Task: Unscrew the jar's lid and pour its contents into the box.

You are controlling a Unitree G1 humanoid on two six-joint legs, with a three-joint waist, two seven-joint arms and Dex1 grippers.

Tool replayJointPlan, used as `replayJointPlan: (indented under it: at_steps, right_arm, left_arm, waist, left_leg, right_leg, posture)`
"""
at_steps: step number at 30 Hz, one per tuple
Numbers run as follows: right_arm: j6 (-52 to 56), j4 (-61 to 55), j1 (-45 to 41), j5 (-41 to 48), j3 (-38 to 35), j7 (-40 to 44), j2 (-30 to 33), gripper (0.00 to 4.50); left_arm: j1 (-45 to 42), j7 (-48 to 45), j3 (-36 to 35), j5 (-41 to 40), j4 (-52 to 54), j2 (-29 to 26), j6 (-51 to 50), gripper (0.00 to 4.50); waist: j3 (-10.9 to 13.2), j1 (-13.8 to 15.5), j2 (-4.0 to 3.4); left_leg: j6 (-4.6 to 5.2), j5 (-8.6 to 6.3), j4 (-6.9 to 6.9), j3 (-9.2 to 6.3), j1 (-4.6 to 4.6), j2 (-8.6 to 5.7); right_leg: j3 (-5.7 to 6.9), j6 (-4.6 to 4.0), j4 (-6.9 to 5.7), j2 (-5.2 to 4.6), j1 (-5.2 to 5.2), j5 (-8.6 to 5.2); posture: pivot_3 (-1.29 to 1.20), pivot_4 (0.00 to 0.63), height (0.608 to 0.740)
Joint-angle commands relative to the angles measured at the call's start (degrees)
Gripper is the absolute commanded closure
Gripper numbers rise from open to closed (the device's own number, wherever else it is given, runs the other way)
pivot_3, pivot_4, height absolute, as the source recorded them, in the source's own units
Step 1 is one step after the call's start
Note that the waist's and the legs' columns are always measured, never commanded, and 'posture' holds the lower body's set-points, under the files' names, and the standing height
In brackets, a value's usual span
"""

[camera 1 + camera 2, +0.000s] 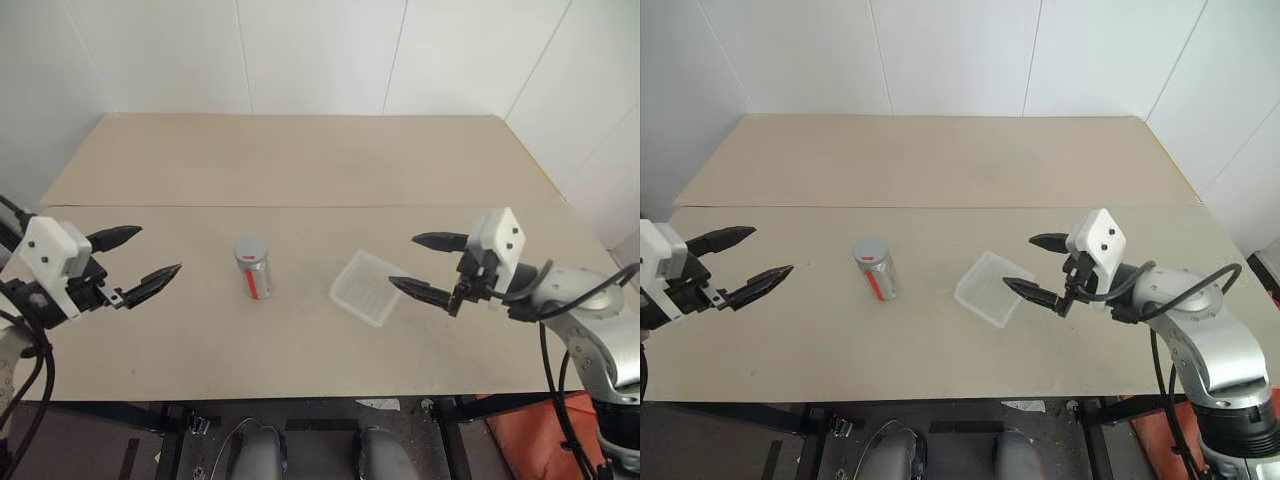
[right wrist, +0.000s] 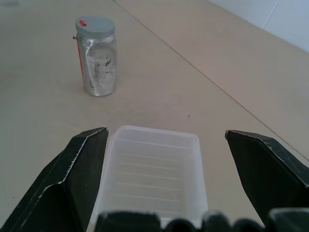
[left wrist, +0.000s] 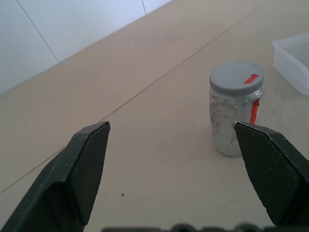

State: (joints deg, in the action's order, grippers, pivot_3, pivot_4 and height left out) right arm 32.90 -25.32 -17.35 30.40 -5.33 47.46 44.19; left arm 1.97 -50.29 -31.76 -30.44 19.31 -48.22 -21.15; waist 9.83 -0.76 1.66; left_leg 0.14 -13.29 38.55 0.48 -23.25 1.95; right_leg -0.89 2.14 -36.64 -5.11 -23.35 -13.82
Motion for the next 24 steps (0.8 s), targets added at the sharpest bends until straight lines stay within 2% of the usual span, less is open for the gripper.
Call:
replayJointPlan:
  at_steps: [1, 7, 15, 19, 24]
  right_arm:
    - [-0.84, -1.00, -0.89, -0.10, -0.75, 0.07, 0.26, 0.00]
    - [0.47, -2.13, 0.16, 1.32, -3.28, 0.81, 2.40, 0.00]
    - [0.05, -2.61, 1.72, 1.74, -5.82, 2.02, 5.38, 0.00]
    - [1.06, -1.67, -1.07, 3.09, -6.17, 3.82, 6.87, 0.00]
    - [0.71, 0.92, -3.36, 2.57, -4.66, 7.45, 9.35, 0.00]
  left_arm:
    - [0.57, 1.73, -1.60, -0.13, 2.89, 0.56, 0.62, 0.05]
    - [1.14, 2.80, -0.41, -3.57, 6.18, 2.90, -1.16, 0.05]
    - [6.50, 6.57, 2.36, -3.08, 12.80, 6.14, -3.60, 0.05]
    - [7.03, 11.50, 8.37, -0.42, 17.04, 7.64, -6.16, 0.05]
    - [5.87, 20.87, 17.62, 6.24, 18.51, 13.37, -7.43, 0.05]
  waist:
    - [0.00, 0.05, 0.00]
    - [0.00, 0.08, 0.00]
    - [0.00, -0.05, 0.00]
    - [0.00, 0.06, 0.00]
    - [0.00, 0.19, 0.01]
  left_leg:
    - [0.00, 0.00, 0.00, 0.00, 0.00, -0.01]
    - [0.00, 0.00, 0.00, 0.00, 0.00, -0.01]
    - [0.00, 0.00, 0.00, 0.00, 0.01, 0.00]
    - [0.00, 0.00, 0.01, 0.02, 0.05, -0.02]
    - [0.00, 0.00, 0.01, 0.00, 0.06, -0.05]
  right_leg:
    - [0.00, 0.00, -0.01, -0.01, 0.00, 0.00]
    - [0.00, 0.00, -0.01, -0.02, 0.00, 0.00]
    - [-0.02, -0.01, 0.00, 0.01, 0.01, 0.01]
    - [-0.04, -0.01, -0.04, 0.00, 0.03, 0.00]
    - [-0.03, 0.00, 0.02, -0.01, 0.09, 0.01]
  posture:
    - [0.00, 0.150, 0.740]
    - [0.00, 0.150, 0.740]
    - [0.00, 0.150, 0.740]
    - [0.00, 0.150, 0.740]
    - [0.00, 0.150, 0.740]
